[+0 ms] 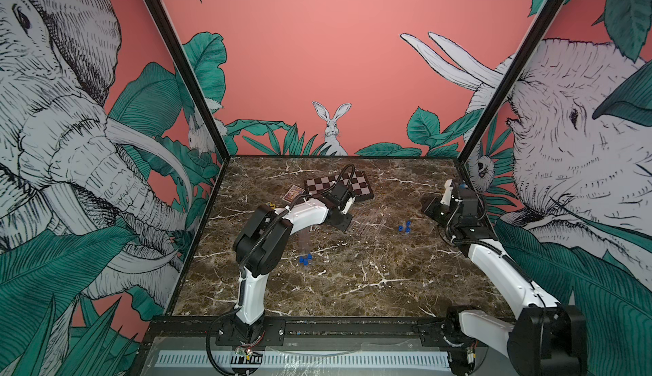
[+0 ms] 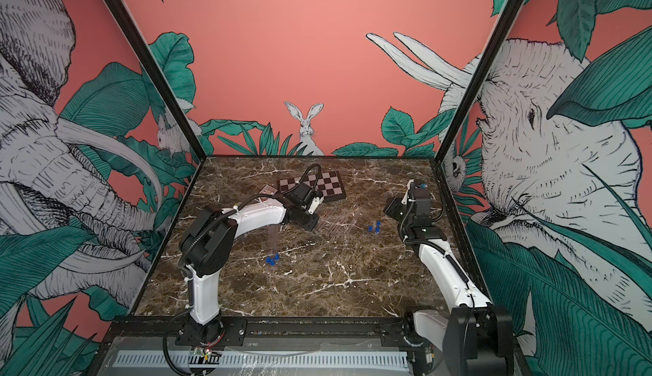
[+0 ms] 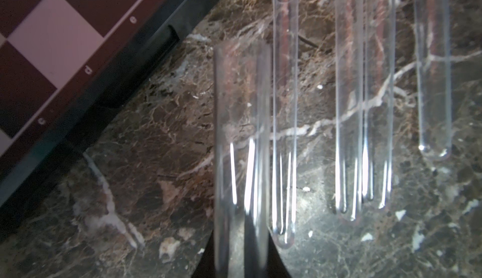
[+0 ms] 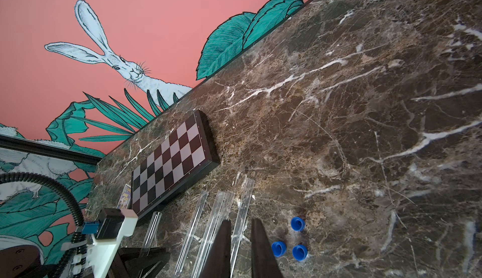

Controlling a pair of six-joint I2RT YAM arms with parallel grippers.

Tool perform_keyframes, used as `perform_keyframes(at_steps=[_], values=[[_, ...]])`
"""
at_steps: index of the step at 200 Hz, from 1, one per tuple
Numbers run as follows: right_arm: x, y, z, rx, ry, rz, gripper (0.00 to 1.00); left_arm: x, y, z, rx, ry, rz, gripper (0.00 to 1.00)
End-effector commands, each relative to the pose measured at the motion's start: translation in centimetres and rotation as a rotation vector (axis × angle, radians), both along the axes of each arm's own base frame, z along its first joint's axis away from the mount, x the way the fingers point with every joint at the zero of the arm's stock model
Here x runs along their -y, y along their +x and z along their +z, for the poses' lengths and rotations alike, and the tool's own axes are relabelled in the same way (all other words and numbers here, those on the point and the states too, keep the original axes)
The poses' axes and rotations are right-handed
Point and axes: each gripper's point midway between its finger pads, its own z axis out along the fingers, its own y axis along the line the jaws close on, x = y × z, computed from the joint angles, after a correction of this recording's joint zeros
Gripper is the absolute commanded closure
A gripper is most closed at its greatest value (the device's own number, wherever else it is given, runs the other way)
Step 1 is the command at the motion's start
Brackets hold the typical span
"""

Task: Remove stoppers from test tubes
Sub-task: Place the test tube at the center of the board.

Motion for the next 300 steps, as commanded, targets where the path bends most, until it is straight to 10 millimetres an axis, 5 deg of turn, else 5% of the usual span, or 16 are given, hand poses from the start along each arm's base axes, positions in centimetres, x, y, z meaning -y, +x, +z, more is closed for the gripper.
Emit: perform_keyframes(at_steps=[1, 111, 150, 222, 256, 260, 264, 267, 300], values=[[-0.3, 0.4, 0.5, 0.03, 0.004, 0.016, 1.0, -0.3, 0.6, 0.2, 0.025, 0.035, 0.004, 0.81], [-0.4, 0.7, 0.6, 0.032, 0.007, 0.02, 1.0, 0.1, 1.2, -0.9, 0.032, 0.038, 0.0, 0.78], [-0.4, 0.6, 0.1, 0.02, 0.006, 0.02, 1.0, 0.2, 1.2, -0.9, 0.032, 0.036, 0.001, 0.64], [0.2, 1.1, -2.2, -0.022, -0.028, -0.006, 1.0, 0.4, 1.2, -0.2, 0.041, 0.019, -0.007, 0.59], [1.1, 1.8, -5.5, -0.063, -0.073, -0.048, 1.0, 0.6, 1.5, 2.6, 0.109, -0.034, -0.009, 0.38], [1.2, 1.9, -5.9, -0.067, -0.078, -0.054, 1.0, 0.7, 1.6, 3.0, 0.122, -0.042, -0.009, 0.31], [1.3, 2.0, -6.3, -0.073, -0.082, -0.059, 1.0, 0.6, 1.6, 3.5, 0.135, -0.048, -0.009, 0.09], [1.4, 2.1, -6.6, -0.077, -0.081, -0.062, 1.0, 0.7, 1.7, 4.0, 0.147, -0.056, -0.008, 0.02], [2.4, 3.1, -9.1, -0.112, -0.115, -0.118, 1.0, 0.7, 1.8, 7.7, 0.226, -0.109, -0.009, 0.01]])
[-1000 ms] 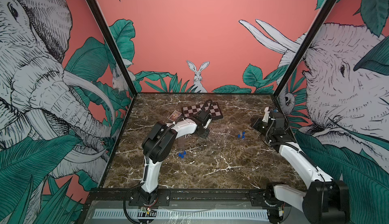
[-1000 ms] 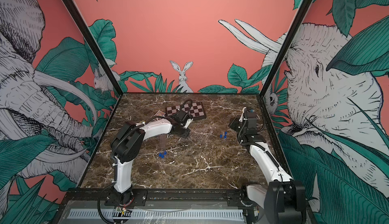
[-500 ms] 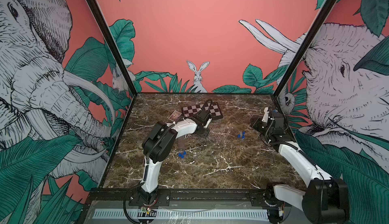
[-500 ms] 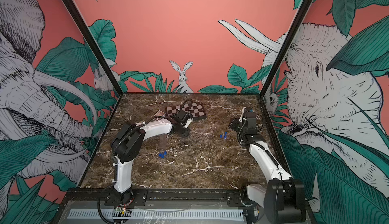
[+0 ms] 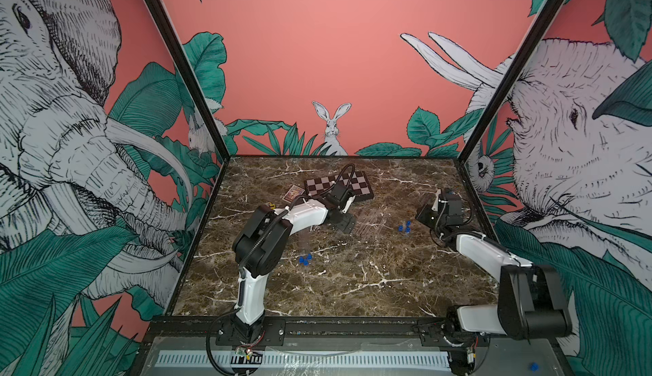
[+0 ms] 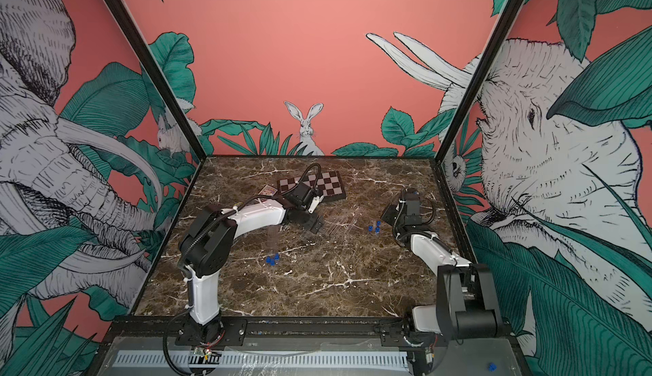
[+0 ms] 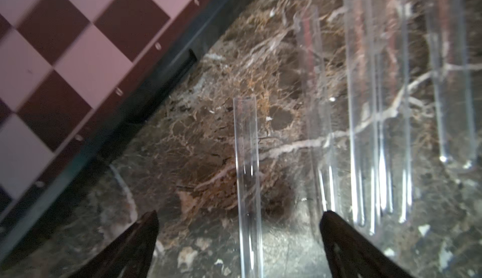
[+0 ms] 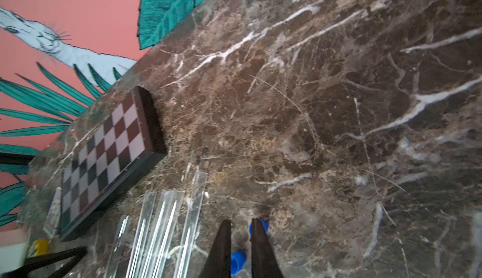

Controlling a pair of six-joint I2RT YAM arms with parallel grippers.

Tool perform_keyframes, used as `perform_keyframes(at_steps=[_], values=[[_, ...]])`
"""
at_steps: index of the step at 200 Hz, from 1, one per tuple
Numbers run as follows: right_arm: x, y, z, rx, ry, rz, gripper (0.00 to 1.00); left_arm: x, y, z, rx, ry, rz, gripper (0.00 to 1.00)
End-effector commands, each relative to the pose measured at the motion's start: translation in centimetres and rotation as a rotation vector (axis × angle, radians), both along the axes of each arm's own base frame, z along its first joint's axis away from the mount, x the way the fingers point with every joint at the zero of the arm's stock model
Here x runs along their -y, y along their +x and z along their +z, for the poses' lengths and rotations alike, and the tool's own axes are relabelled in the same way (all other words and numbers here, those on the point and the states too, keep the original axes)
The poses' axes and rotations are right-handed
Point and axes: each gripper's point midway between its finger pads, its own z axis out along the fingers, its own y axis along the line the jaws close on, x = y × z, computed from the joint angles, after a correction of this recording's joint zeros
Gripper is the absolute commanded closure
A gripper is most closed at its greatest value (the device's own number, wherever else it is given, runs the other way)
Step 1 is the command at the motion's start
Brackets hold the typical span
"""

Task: Remove stoppers from test tubes
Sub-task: Place the test tube at the center of the board, then place the stopper at the center of the board.

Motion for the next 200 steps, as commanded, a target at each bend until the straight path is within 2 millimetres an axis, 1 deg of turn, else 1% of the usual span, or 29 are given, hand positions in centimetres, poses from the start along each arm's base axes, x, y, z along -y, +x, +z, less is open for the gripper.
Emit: perform_keyframes(at_steps=[1, 19, 49, 54, 56, 61, 71, 79, 94, 120, 139, 200], values=[[1.1, 1.6, 0.3, 0.063, -0.047, -0.054, 1.0, 0.6, 0.7, 6.0, 0.129, -0.099, 0.001, 0.0], [1.8, 2.1, -1.2, 0.035, -0.083, -0.079, 1.0, 0.4, 0.6, 7.7, 0.167, -0.124, 0.009, 0.0], [2.3, 2.8, -3.5, 0.017, -0.117, -0.097, 1.0, 0.0, 0.2, 10.5, 0.23, -0.158, 0.013, 0.0], [2.4, 3.0, -3.3, 0.03, -0.12, -0.099, 1.0, -0.1, 0.2, 10.9, 0.239, -0.162, 0.013, 0.0], [2.3, 3.0, -4.1, 0.014, -0.123, -0.096, 1.0, -0.1, 0.2, 11.1, 0.241, -0.165, 0.013, 0.0], [2.3, 3.0, -4.5, 0.01, -0.13, -0.092, 1.0, -0.1, 0.1, 11.4, 0.247, -0.168, 0.013, 0.01], [2.4, 3.3, -4.8, 0.03, -0.139, -0.093, 1.0, -0.2, 0.0, 12.0, 0.255, -0.173, 0.01, 0.0], [2.2, 3.6, -4.5, 0.058, -0.136, -0.087, 1.0, -0.3, -0.1, 12.4, 0.259, -0.177, 0.01, 0.0], [2.1, 4.0, -4.1, 0.064, -0.166, -0.084, 1.0, -0.4, -0.4, 12.7, 0.262, -0.178, 0.005, 0.01], [2.4, 4.2, -4.9, -0.012, -0.182, -0.107, 1.0, -0.6, -0.5, 12.7, 0.262, -0.176, 0.009, 0.0], [2.8, 4.0, -5.9, -0.091, -0.195, -0.129, 1.0, -0.7, -0.6, 12.6, 0.261, -0.176, 0.013, 0.01], [2.8, 3.8, -7.8, -0.238, -0.212, -0.15, 1.0, -1.1, -0.7, 13.6, 0.284, -0.17, 0.01, 0.0]])
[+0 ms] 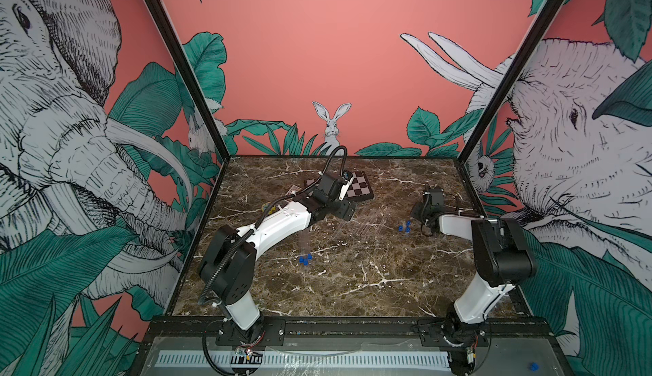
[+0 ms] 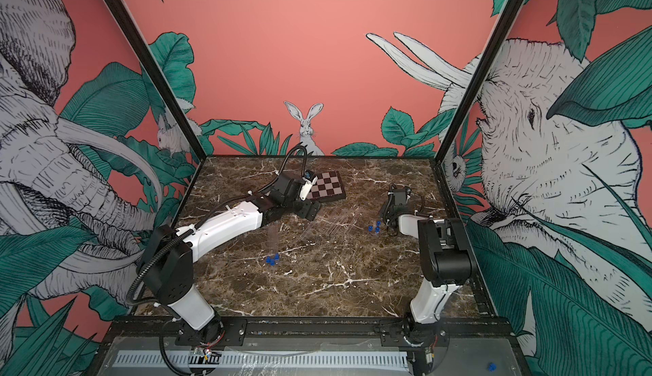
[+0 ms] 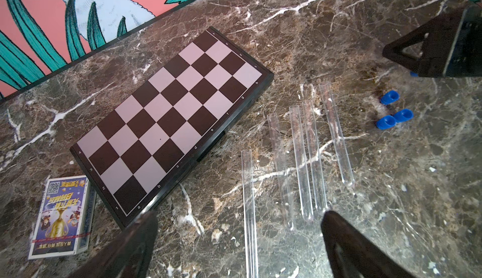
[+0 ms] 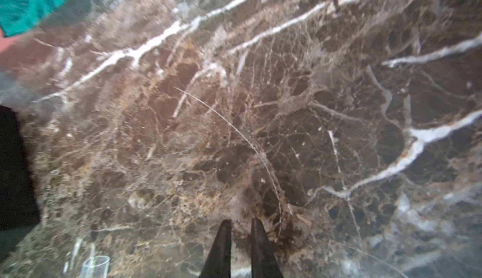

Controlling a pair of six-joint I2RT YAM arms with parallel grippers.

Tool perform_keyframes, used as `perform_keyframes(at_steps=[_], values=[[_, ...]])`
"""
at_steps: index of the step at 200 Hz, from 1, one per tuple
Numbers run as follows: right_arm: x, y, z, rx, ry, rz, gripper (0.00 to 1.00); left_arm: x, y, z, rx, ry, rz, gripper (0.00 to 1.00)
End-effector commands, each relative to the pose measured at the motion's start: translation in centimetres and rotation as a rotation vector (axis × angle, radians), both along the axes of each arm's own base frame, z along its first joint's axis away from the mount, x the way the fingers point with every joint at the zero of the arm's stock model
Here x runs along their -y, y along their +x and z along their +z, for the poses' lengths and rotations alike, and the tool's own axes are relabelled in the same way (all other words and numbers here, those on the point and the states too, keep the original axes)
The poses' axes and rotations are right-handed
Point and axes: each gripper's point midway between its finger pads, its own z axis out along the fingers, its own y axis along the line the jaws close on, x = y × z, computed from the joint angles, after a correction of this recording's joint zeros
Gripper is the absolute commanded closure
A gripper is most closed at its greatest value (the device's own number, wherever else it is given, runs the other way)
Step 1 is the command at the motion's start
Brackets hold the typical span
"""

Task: Remove stoppers from test tubes
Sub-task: Place the stopper at the center of the board.

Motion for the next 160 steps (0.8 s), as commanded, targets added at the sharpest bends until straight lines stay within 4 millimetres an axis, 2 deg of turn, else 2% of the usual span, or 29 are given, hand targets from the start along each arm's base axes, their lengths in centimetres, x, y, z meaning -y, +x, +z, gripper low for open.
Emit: perform_keyframes(at_steps=[1, 62, 84, 160], values=[[0.3, -0.9, -1.3, -0.092, -0.017, -0.035, 1.0, -0.5, -0.5, 2.4, 0.047, -0.017, 0.004, 0.0], [0.3, -1.1, -2.5, -0.165, -0.026, -0.058, 1.0, -0.9, -0.7, 2.7, 0.055, -0.01, 0.007, 0.0], [0.3, -1.2, -2.6, -0.181, -0.033, -0.06, 0.94, -1.0, -0.7, 2.8, 0.058, -0.009, 0.012, 0.0], [0.2, -1.5, -2.6, -0.187, -0.045, -0.062, 0.88, -1.5, -1.0, 2.8, 0.067, -0.001, 0.021, 0.0]])
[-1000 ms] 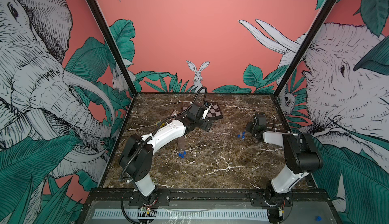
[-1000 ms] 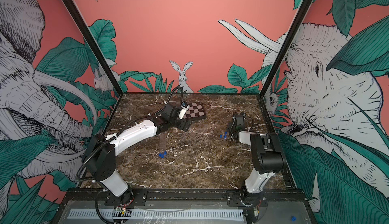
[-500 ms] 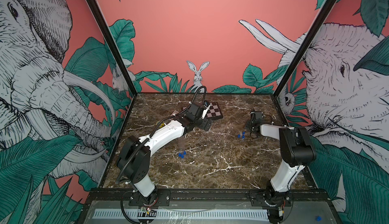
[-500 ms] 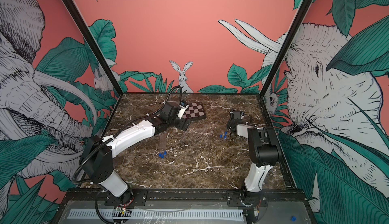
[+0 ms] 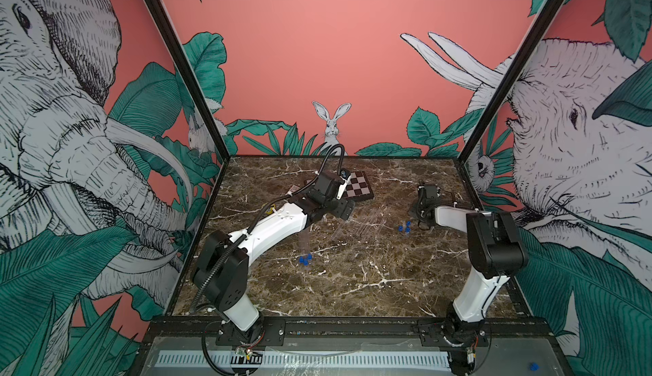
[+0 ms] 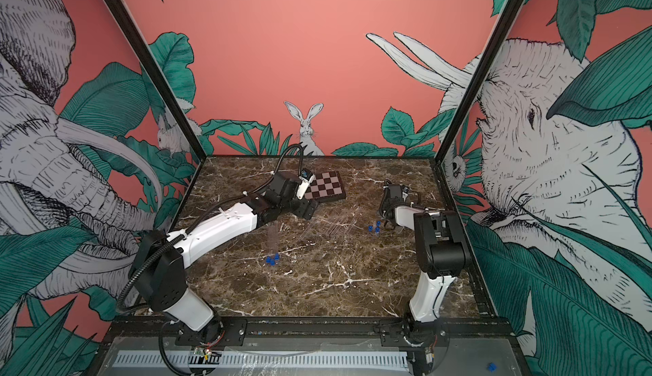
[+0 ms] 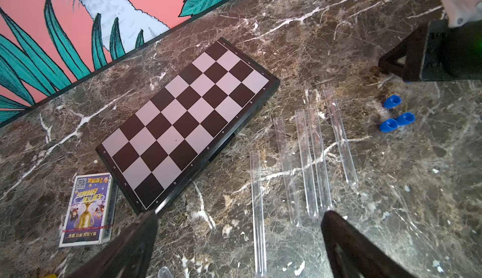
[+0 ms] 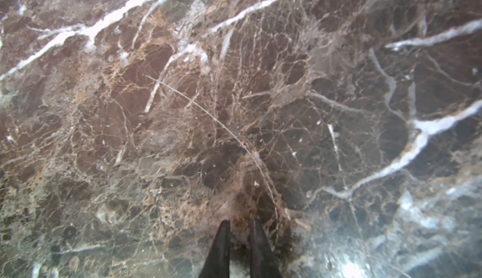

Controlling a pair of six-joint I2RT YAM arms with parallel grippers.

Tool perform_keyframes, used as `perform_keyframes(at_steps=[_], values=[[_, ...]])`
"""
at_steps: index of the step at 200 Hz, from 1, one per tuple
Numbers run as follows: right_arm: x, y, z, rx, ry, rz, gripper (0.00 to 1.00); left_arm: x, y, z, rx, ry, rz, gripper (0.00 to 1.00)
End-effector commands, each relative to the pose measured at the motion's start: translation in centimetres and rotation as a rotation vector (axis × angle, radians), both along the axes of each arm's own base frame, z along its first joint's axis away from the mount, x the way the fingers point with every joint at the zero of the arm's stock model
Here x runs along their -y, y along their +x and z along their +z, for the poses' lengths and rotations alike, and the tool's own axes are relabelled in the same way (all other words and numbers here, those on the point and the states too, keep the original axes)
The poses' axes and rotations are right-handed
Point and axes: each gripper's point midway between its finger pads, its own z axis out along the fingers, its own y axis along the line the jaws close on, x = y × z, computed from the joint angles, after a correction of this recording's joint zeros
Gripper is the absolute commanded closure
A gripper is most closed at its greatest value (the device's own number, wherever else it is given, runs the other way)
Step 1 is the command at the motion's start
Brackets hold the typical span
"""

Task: Remove stoppers from test tubes
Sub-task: Place the stopper at the center of the board.

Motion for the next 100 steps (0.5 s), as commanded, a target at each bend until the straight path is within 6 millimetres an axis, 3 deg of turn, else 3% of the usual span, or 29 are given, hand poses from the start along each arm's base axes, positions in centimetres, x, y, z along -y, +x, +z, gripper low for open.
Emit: perform_keyframes(at_steps=[1, 100], values=[[0.18, -1.77, -1.82, -0.089, -0.017, -0.015, 0.87, -0.49, -0.68, 1.17, 0.024, -0.009, 0.004, 0.0], [0.03, -1.89, -1.84, -0.092, -0.016, -0.009, 0.81, -0.78, -0.75, 1.27, 0.031, -0.009, 0.013, 0.0]])
